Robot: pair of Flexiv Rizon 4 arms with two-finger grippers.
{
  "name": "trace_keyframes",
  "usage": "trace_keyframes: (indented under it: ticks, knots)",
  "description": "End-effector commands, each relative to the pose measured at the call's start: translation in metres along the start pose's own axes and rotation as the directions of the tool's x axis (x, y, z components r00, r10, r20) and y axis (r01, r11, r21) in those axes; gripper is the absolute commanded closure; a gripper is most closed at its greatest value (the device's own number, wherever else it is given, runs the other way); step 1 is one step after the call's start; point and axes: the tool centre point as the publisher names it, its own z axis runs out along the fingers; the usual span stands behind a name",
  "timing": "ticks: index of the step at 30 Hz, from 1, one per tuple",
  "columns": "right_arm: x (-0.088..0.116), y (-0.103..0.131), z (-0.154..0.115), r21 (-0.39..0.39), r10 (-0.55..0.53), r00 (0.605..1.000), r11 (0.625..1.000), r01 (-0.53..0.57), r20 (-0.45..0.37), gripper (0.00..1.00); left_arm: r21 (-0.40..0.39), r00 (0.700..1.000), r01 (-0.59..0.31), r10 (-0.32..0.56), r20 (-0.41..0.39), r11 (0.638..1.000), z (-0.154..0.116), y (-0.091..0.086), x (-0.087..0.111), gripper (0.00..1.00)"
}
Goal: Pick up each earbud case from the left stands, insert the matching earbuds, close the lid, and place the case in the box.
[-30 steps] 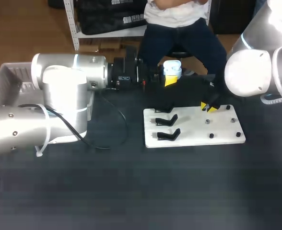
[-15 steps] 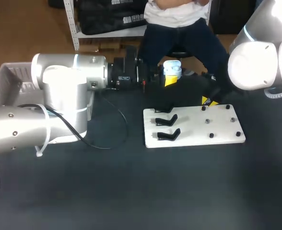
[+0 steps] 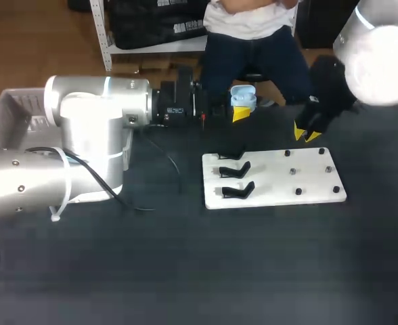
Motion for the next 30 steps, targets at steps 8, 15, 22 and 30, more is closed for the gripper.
trace_keyframes:
  ticks: [8,15,22,30]
  knots:
    - [0.054,0.031,-0.053,0.050,-0.220,0.973,0.974,0.223,-0.066,1.00,-0.006,1.000,-0.006,0.006,0.007,1.000,0.000,-0.002,0.002,1.00]
    - [0.064,0.057,-0.072,0.070,-0.306,0.949,0.948,0.311,-0.076,1.00,-0.006,1.000,-0.006,0.006,0.007,1.000,0.000,-0.002,0.002,1.00]
    - [0.064,0.083,-0.082,0.083,-0.383,0.921,0.918,0.388,-0.074,1.00,-0.006,1.000,-0.006,0.006,0.007,1.000,0.000,-0.002,0.002,1.00]
    - [0.055,0.117,-0.085,0.090,-0.473,0.878,0.874,0.478,-0.068,1.00,-0.006,1.000,-0.006,0.006,0.007,1.000,0.000,-0.002,0.002,1.00]
